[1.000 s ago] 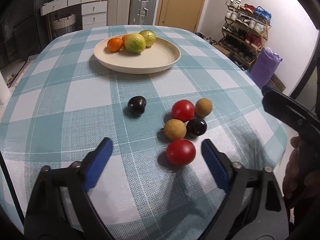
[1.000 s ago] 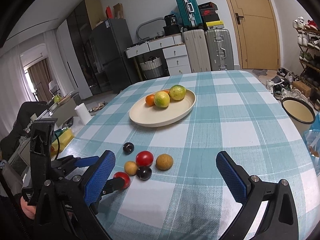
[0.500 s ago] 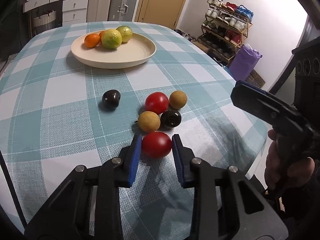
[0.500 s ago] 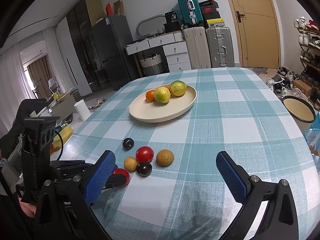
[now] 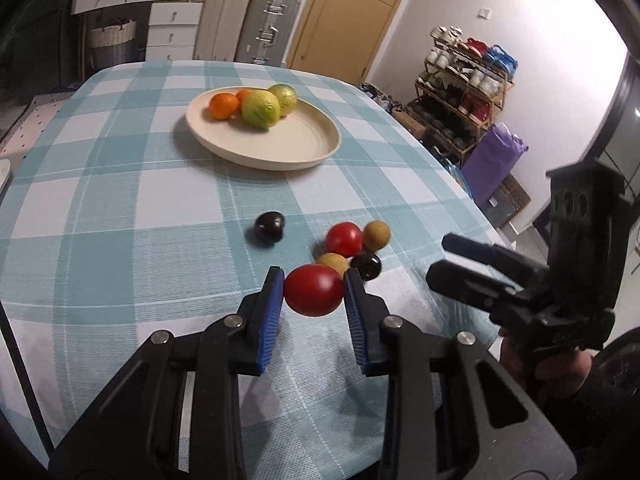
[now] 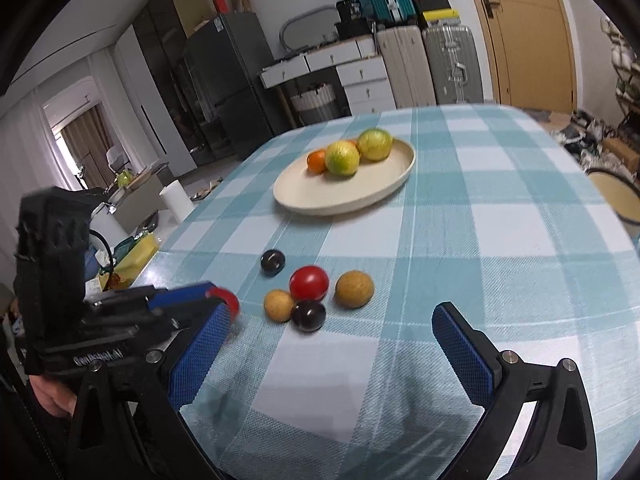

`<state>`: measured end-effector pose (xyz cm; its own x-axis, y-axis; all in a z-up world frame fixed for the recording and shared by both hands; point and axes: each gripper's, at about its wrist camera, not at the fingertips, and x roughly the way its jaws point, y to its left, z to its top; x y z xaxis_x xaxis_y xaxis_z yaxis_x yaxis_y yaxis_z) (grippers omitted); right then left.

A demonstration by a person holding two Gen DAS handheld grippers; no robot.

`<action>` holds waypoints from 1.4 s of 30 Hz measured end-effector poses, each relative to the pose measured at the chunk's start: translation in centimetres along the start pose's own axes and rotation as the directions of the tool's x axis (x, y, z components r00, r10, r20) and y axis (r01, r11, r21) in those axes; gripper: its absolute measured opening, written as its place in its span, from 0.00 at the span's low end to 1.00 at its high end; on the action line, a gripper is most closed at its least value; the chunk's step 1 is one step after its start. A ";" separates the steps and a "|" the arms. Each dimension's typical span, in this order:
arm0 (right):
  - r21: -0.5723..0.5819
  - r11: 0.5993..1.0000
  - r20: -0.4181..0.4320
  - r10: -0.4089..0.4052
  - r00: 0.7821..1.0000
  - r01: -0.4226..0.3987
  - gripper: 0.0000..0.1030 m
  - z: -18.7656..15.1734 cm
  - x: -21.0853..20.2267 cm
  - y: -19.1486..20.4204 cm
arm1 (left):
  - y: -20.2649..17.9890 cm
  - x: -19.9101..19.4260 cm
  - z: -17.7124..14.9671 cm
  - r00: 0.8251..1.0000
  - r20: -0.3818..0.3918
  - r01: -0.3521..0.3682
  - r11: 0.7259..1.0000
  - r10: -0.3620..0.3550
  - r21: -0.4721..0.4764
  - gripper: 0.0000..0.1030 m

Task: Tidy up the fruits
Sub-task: 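Grasp the dark plum with the right gripper while the left gripper holds the tomato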

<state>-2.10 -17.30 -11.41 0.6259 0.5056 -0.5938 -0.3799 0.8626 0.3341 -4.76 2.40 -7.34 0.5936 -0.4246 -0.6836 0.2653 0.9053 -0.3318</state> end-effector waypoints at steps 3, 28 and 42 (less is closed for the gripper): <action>0.020 0.999 -0.012 0.026 1.000 -0.025 1.00 -0.2 0.6 0.0 | 0.6 -0.6 0.0 1.000 0.001 0.001 1.000 -0.001 -0.010 0.27; -0.014 0.996 -0.127 0.083 0.988 -0.086 0.82 0.2 4.9 0.8 | 4.1 -0.7 -0.7 0.999 -0.023 -0.047 0.993 0.045 -0.108 0.27; -0.013 0.991 -0.150 0.128 0.980 -0.131 0.29 0.0 5.5 0.3 | 4.1 -0.5 -0.9 0.998 -0.039 -0.062 0.992 0.058 -0.111 0.27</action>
<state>1.25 -14.23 -14.56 0.4630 0.6034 -0.6493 -0.4677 0.7886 0.3993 -4.63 6.31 -8.90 0.5779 -0.3713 -0.7268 0.1420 0.9227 -0.3585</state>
